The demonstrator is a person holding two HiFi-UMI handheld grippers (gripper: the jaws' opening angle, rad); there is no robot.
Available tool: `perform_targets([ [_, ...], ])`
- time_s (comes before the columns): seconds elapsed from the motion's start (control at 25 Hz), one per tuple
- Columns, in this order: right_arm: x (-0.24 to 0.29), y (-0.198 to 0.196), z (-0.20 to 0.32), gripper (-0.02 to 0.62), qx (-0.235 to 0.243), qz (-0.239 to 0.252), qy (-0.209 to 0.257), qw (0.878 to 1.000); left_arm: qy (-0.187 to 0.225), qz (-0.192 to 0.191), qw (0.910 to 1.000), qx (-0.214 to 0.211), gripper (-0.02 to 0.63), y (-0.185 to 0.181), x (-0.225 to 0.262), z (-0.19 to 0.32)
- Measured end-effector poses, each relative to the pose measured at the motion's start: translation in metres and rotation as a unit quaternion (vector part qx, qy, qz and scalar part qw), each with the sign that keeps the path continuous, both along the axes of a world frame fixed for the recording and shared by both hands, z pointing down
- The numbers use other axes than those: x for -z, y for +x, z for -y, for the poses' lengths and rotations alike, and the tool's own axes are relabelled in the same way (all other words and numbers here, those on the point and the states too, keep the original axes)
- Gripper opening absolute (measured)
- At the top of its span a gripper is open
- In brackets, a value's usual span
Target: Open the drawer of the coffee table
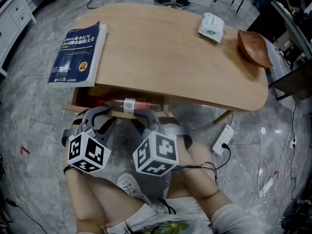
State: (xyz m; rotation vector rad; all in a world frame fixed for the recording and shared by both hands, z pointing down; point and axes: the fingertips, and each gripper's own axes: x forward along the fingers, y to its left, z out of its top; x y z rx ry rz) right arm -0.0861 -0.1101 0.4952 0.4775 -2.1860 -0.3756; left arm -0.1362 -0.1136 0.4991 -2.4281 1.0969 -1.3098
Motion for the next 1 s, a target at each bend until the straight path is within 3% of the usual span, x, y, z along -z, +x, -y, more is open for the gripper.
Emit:
perform_targets([
  [1.0,0.0,-0.001,-0.009,0.083,-0.004,-0.008,-0.017,1.0,-0.005,-0.027,0.9996,-0.003,0.123,0.0,0.003,-0.01],
])
